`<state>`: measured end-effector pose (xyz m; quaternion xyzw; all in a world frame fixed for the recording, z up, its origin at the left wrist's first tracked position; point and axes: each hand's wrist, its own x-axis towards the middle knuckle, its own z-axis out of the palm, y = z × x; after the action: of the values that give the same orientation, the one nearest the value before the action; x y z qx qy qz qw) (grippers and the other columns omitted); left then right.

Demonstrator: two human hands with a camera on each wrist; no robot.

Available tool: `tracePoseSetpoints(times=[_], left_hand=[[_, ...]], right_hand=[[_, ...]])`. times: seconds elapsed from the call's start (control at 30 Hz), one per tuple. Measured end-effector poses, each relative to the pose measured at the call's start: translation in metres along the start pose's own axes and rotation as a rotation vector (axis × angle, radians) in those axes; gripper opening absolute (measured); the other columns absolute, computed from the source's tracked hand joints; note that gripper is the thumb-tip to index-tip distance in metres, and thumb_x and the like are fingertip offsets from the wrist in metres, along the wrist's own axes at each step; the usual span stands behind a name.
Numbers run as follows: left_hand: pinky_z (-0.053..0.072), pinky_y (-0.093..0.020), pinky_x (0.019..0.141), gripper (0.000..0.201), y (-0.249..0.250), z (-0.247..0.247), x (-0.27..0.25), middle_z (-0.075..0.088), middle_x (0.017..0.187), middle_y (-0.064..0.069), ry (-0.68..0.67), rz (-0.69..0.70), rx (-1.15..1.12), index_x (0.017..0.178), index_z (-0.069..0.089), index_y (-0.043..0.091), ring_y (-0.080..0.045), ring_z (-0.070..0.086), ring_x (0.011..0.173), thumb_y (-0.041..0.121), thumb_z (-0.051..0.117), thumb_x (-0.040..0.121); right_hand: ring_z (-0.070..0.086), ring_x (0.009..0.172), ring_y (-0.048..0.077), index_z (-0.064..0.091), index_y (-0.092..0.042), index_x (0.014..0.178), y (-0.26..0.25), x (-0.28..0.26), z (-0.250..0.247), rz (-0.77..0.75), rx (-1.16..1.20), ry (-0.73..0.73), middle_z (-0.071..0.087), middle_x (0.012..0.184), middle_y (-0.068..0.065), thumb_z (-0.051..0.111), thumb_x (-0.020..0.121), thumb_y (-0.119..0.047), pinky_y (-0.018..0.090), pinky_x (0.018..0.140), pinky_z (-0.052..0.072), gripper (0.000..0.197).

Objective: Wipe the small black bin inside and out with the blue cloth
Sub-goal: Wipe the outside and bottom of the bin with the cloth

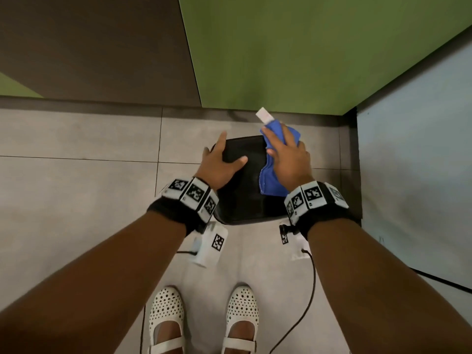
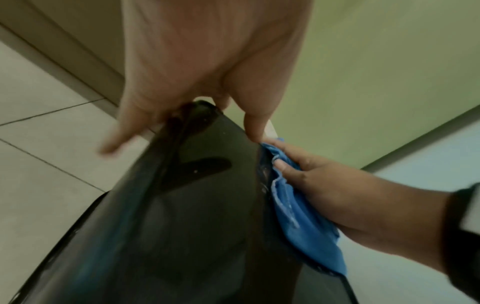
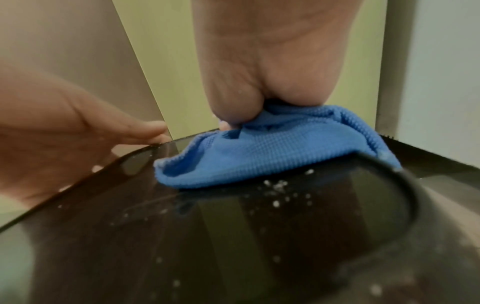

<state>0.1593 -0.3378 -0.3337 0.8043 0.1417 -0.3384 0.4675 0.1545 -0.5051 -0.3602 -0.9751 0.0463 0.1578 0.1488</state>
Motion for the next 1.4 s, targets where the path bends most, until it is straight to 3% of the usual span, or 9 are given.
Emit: tracePoseSetpoints(times=[0.1,0.2,0.33,0.47,0.53,0.63,0.9,1.17,1.4], left_hand=[[0.012,-0.044,0.12,0.071,-0.001,-0.001,0.013,0.01,0.157,-0.02,0.097,-0.018,0.233,0.147,0.023,0.033,-0.033,0.009,0.147,0.045,0.057,0.086],[0.028,-0.033,0.111,0.062,-0.007,-0.004,0.017,0.037,0.144,-0.019,0.115,0.017,0.243,0.141,0.038,0.024,-0.026,0.038,0.133,0.042,0.059,0.086],[0.034,-0.029,0.102,0.056,-0.007,-0.006,0.016,0.044,0.135,-0.016,0.13,-0.025,0.18,0.136,0.043,0.022,-0.028,0.045,0.123,0.038,0.06,0.086],[0.034,-0.03,0.105,0.055,-0.007,-0.005,0.013,0.04,0.136,-0.018,0.132,-0.068,0.133,0.137,0.042,0.023,-0.031,0.046,0.124,0.036,0.06,0.087],[0.033,-0.029,0.106,0.053,-0.008,-0.005,0.014,0.041,0.135,-0.018,0.138,-0.085,0.115,0.136,0.044,0.023,-0.032,0.046,0.124,0.036,0.059,0.087],[0.034,-0.028,0.105,0.05,-0.009,-0.005,0.019,0.043,0.136,-0.017,0.146,-0.126,0.084,0.135,0.046,0.024,-0.032,0.048,0.123,0.036,0.058,0.088],[0.04,-0.032,0.106,0.045,-0.011,-0.005,0.026,0.048,0.135,-0.015,0.133,-0.14,0.049,0.131,0.05,0.024,-0.031,0.053,0.117,0.035,0.058,0.088],[0.038,-0.029,0.105,0.045,-0.011,-0.007,0.025,0.049,0.134,-0.015,0.107,-0.112,0.113,0.133,0.049,0.022,-0.029,0.052,0.12,0.032,0.056,0.089],[0.037,-0.026,0.101,0.045,-0.01,-0.006,0.022,0.045,0.136,-0.017,0.138,-0.132,0.109,0.135,0.047,0.021,-0.032,0.053,0.118,0.033,0.054,0.091]], right_hand=[[0.027,0.133,0.041,0.021,-0.042,0.145,-0.011,0.003,0.005,-0.122,-0.092,-0.014,0.007,0.16,-0.008,0.033,0.101,-0.026,0.047,0.109,0.024,0.049],[0.021,0.137,0.049,0.019,-0.031,0.148,-0.024,0.0,0.014,-0.233,-0.091,0.057,0.008,0.16,0.003,0.041,0.099,-0.025,0.052,0.114,0.02,0.054],[0.016,0.142,0.043,0.012,-0.023,0.15,-0.035,-0.01,0.016,-0.045,0.059,0.123,-0.003,0.157,0.022,0.05,0.094,-0.034,0.049,0.115,0.022,0.068],[0.002,0.144,0.043,0.005,-0.042,0.147,-0.034,-0.016,0.019,0.112,-0.081,0.011,-0.005,0.16,0.005,0.027,0.093,-0.06,0.064,0.11,0.011,0.061],[0.021,0.138,0.046,0.003,-0.047,0.145,-0.03,-0.019,0.018,0.157,-0.065,-0.02,0.003,0.159,0.004,0.025,0.091,-0.064,0.066,0.103,0.026,0.062],[0.058,0.104,0.037,0.006,-0.043,0.147,-0.019,-0.033,0.017,0.178,0.034,0.062,0.034,0.144,0.011,0.031,0.092,-0.06,0.045,0.08,0.053,0.062],[0.063,0.089,0.032,0.045,-0.01,0.125,0.004,-0.065,0.031,0.517,0.403,0.042,0.065,0.101,0.017,0.031,0.092,-0.057,0.037,0.078,0.052,0.059],[0.042,0.125,0.036,0.005,-0.042,0.147,-0.049,-0.022,0.015,0.412,0.052,0.011,0.019,0.154,0.011,0.03,0.096,-0.051,0.053,0.097,0.038,0.057],[0.031,0.133,0.036,0.005,-0.047,0.145,-0.045,-0.029,0.014,0.231,-0.023,-0.029,0.004,0.158,0.004,0.033,0.095,-0.052,0.058,0.099,0.037,0.057]])
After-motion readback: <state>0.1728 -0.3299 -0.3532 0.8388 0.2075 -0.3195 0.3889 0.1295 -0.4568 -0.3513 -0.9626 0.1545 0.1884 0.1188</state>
